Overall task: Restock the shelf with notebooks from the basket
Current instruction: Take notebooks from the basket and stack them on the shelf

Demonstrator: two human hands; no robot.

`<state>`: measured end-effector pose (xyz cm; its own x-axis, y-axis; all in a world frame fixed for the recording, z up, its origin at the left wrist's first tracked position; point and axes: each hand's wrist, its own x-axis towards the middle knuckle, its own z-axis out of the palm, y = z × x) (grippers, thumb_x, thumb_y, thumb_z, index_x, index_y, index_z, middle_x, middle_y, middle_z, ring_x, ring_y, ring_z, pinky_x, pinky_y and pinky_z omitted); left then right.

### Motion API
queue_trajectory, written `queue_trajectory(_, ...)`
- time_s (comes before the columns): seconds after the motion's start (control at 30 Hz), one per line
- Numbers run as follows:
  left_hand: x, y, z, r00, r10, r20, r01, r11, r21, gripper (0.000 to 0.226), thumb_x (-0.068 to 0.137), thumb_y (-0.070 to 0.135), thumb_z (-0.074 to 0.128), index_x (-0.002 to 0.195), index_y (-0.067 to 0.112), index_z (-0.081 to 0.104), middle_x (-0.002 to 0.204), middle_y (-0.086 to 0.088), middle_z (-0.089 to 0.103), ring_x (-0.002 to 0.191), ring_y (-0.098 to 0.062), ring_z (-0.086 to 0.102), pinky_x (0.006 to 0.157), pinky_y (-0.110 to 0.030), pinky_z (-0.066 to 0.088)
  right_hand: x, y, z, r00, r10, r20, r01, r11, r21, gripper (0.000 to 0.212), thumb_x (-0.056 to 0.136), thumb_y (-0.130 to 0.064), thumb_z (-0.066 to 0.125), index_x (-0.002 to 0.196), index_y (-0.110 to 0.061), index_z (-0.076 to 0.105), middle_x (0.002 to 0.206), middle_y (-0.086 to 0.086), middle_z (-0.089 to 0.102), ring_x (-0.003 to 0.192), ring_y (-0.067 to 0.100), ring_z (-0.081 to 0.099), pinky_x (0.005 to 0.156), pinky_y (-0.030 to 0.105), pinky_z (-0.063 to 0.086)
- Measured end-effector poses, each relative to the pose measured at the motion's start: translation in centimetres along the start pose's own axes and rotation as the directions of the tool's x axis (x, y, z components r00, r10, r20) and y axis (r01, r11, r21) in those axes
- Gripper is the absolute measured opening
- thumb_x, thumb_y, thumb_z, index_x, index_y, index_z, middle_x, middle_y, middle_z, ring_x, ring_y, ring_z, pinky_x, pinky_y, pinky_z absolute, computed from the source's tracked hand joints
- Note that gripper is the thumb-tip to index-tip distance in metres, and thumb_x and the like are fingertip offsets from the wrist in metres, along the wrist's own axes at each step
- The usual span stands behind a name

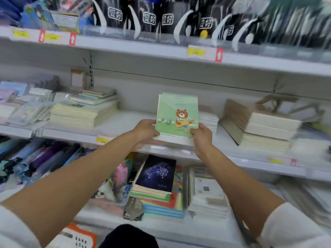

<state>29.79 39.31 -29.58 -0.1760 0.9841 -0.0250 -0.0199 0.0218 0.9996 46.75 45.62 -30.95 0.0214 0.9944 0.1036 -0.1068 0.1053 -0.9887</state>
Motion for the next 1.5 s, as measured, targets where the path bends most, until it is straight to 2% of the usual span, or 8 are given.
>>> queue_trajectory(0.23, 6.7, 2.6, 7.7, 0.987, 0.085, 0.134, -0.085, 0.996, -0.010, 0.051, 0.084, -0.020, 0.052, 0.130, 0.003, 0.051, 0.120, -0.014, 0.063, 0.100, -0.025, 0.061, 0.082, -0.029, 0.056, 8.4, -1.8, -5.5, 0.972, -0.001, -0.236, -0.002, 1.000, -0.014, 0.031, 0.086, 0.008, 0.047, 0.072, -0.017, 0.060, 0.075, 0.001, 0.064, 0.068, 0.019, 0.059, 0.059, 0.025, 0.047)
queue_trajectory(0.37, 10.3, 1.9, 9.6, 0.989, 0.101, 0.104, -0.099, 0.995, -0.026, 0.057, 0.085, -0.017, 0.058, 0.138, -0.006, 0.040, 0.127, -0.013, 0.053, 0.105, -0.025, 0.058, 0.078, -0.024, 0.055, 12.3, -2.4, -7.0, 0.968, -0.118, -0.221, 0.080, 0.982, -0.172, 0.025, 0.080, 0.005, 0.060, 0.062, -0.012, 0.061, 0.063, 0.006, 0.056, 0.064, 0.019, 0.051, 0.052, 0.021, 0.039)
queue_trajectory(0.47, 12.8, 0.9, 10.1, 0.989, 0.137, 0.057, -0.138, 0.990, 0.012, 0.045, 0.085, -0.012, 0.062, 0.128, -0.007, 0.049, 0.121, -0.015, 0.055, 0.093, -0.024, 0.061, 0.073, -0.022, 0.057, 12.7, -2.0, -7.7, 0.975, -0.168, -0.145, 0.126, 0.957, -0.261, 0.010, 0.085, -0.013, 0.070, 0.080, -0.004, 0.067, 0.061, 0.000, 0.053, 0.059, 0.013, 0.046, 0.042, 0.011, 0.032)
queue_trajectory(0.63, 16.6, -0.6, 9.2, 0.957, 0.267, -0.114, -0.227, 0.932, 0.281, 0.049, 0.081, 0.007, 0.075, 0.126, 0.000, 0.058, 0.120, -0.005, 0.061, 0.098, -0.022, 0.062, 0.091, -0.035, 0.053, 12.9, 0.6, -9.3, 0.981, -0.184, 0.065, 0.195, 0.891, -0.411, 0.059, 0.083, -0.033, 0.074, 0.130, -0.003, 0.056, 0.114, 0.002, 0.060, 0.108, 0.012, 0.054, 0.082, 0.016, 0.037)
queue_trajectory(0.9, 18.9, -0.6, 9.3, 0.947, 0.315, -0.064, -0.295, 0.931, 0.214, 0.042, 0.084, 0.002, 0.069, 0.126, 0.003, 0.060, 0.115, -0.005, 0.061, 0.105, -0.013, 0.055, 0.090, -0.021, 0.042, 17.3, 2.2, -9.8, 0.967, -0.235, 0.101, 0.256, 0.891, -0.376, 0.048, 0.087, -0.024, 0.070, 0.129, -0.004, 0.058, 0.128, 0.006, 0.059, 0.116, 0.010, 0.051, 0.077, 0.004, 0.036)
queue_trajectory(1.03, 20.1, -1.4, 9.1, 0.933, 0.347, -0.101, -0.326, 0.928, 0.179, 0.038, 0.080, 0.005, 0.074, 0.117, 0.005, 0.066, 0.113, -0.007, 0.066, 0.104, -0.013, 0.060, 0.094, -0.021, 0.044, 19.3, 3.8, -10.0, 0.969, -0.217, 0.120, 0.245, 0.919, -0.309, 0.038, 0.088, -0.027, 0.069, 0.122, -0.012, 0.061, 0.129, 0.004, 0.060, 0.124, 0.014, 0.052, 0.104, 0.025, 0.040)
queue_trajectory(1.3, 21.2, -3.3, 10.4, 0.856, 0.361, -0.369, -0.304, 0.930, 0.204, 0.030, 0.072, 0.027, 0.083, 0.097, 0.013, 0.075, 0.089, 0.001, 0.075, 0.082, -0.009, 0.070, 0.087, -0.033, 0.055, 21.2, 5.0, -9.1, 0.958, -0.269, 0.098, 0.286, 0.910, -0.299, 0.016, 0.092, -0.026, 0.063, 0.100, -0.020, 0.052, 0.098, 0.025, 0.058, 0.085, 0.027, 0.052, 0.079, 0.030, 0.040)
queue_trajectory(1.5, 21.4, -3.5, 10.6, 0.857, 0.366, -0.364, -0.301, 0.927, 0.224, 0.028, 0.076, 0.029, 0.080, 0.100, 0.015, 0.074, 0.092, 0.002, 0.075, 0.086, -0.011, 0.070, 0.087, -0.035, 0.055, 21.8, 4.5, -9.1, 0.941, -0.334, 0.047, 0.295, 0.747, -0.596, 0.035, 0.087, -0.044, 0.066, 0.106, -0.017, 0.059, 0.088, 0.001, 0.060, 0.083, 0.020, 0.054, 0.076, 0.033, 0.045)
